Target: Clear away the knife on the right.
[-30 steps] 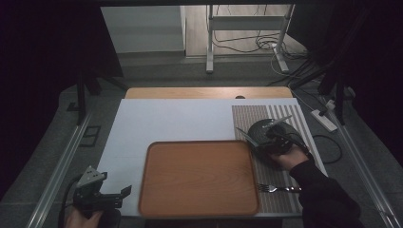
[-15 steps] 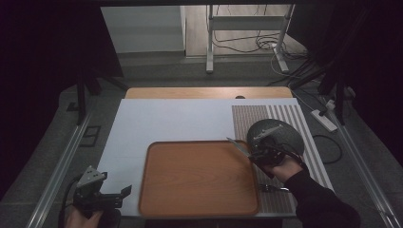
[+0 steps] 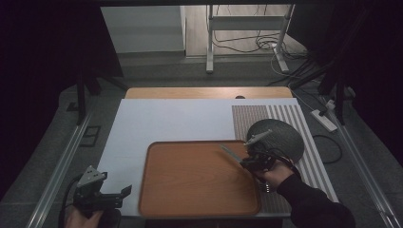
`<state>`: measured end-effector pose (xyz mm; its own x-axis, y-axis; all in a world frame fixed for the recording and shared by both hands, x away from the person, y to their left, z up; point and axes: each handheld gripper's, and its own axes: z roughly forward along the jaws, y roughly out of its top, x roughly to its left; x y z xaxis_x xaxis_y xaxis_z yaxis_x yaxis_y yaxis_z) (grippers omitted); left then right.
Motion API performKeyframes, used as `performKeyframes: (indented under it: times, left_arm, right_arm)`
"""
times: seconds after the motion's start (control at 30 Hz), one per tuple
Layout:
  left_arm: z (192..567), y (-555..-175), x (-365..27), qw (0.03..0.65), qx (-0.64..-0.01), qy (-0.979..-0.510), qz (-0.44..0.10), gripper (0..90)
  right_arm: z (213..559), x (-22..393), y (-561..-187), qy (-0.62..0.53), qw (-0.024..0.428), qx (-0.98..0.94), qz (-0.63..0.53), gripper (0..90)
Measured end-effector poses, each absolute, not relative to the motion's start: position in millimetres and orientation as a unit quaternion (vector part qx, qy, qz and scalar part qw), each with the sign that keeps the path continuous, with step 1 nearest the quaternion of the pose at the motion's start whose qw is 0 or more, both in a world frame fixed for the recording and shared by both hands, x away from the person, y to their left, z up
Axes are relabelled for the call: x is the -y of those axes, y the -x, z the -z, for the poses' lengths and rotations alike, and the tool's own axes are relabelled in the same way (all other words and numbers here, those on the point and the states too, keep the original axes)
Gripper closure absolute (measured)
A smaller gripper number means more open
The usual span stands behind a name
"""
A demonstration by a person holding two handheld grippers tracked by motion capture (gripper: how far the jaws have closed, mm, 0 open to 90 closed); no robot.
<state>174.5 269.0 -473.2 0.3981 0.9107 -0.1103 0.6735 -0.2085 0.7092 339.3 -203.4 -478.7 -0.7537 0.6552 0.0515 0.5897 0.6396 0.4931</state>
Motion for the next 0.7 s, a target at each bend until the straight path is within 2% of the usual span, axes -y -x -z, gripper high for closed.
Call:
performKeyframes:
  times: [0.47,0.7]
  left_arm:
    - [473.3,-174.8,-268.5,0.35,-0.522,-0.759,-0.169,1.5]
    - [473.3,-174.9,-268.6,0.351,-0.522,-0.759,-0.169,1.5]
  right_arm:
    - [489.1,171.9,-331.4,-0.324,0.055,-0.912,-0.247,77.3]
    - [499.5,170.6,-333.3,-0.33,0.054,-0.912,-0.236,77.2]
